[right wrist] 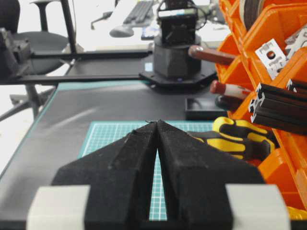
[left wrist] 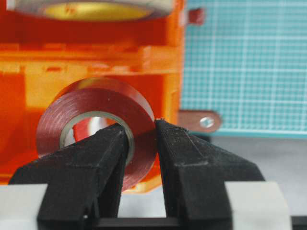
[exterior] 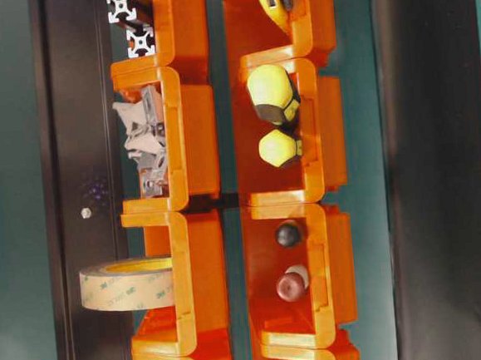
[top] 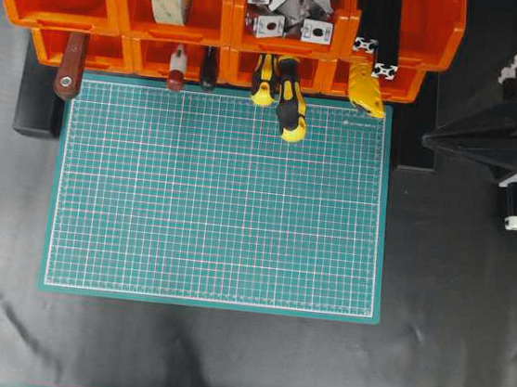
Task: Pick vinyl tape from container rack with left arm.
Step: 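Lift the red tape roll out of the bin with the left gripper, then carry the red tape to the mat center and release it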
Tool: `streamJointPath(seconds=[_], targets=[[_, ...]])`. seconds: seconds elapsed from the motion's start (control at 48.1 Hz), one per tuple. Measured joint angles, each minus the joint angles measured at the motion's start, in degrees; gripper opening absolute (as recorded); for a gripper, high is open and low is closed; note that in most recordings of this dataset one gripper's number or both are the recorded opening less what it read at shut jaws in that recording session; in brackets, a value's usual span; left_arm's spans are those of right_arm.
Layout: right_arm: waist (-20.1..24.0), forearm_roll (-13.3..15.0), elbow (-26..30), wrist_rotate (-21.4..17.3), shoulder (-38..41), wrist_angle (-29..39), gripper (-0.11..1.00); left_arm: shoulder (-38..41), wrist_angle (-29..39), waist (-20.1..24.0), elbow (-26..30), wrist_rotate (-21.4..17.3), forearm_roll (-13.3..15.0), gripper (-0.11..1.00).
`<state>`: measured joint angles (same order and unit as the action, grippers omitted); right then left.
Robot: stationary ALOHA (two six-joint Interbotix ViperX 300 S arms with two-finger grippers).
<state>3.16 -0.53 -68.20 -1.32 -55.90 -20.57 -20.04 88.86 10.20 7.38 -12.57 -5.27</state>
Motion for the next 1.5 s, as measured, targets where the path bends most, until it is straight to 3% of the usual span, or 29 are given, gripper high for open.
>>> streamJointPath(seconds=[0.146, 0.27, 0.416, 0.582, 0.811, 1.04, 1.498], targets=[[0.0, -0.1, 0.0, 0.0, -0.1, 0.0, 0.01, 0.0, 0.0, -8.1, 1.9, 2.7, 0.0, 0.19], [0.0, -0.1, 0.0, 0.0, -0.2, 0.0, 0.01, 0.2, -2.0, -16.4, 1.9, 7.7, 0.0, 0.19], [0.1, 0.0, 0.0, 0.0, -0.4, 0.0, 0.01, 1.1, -10.3, -25.4, 0.8, 13.3, 0.1, 0.19], [0.0, -0.1, 0.0, 0.0, -1.1, 0.1, 0.01, 3.2, -20.2, -30.6, -4.1, 14.3, 0.1, 0.19], [0.1, 0.0, 0.0, 0.0, -2.2, 1.7, 0.01, 8.2, -32.3, -31.2, -13.4, 14.7, 0.2, 0.19], [0.1, -0.1, 0.4, 0.0, -3.4, 2.0, 0.01, 13.4, -36.1, -29.9, -21.0, 14.7, 0.1, 0.19], [0.1, 0.0, 0.5, 0.0, -3.5, 2.2, 0.01, 22.0, -41.1, -24.8, -24.8, 13.9, 0.1, 0.19]])
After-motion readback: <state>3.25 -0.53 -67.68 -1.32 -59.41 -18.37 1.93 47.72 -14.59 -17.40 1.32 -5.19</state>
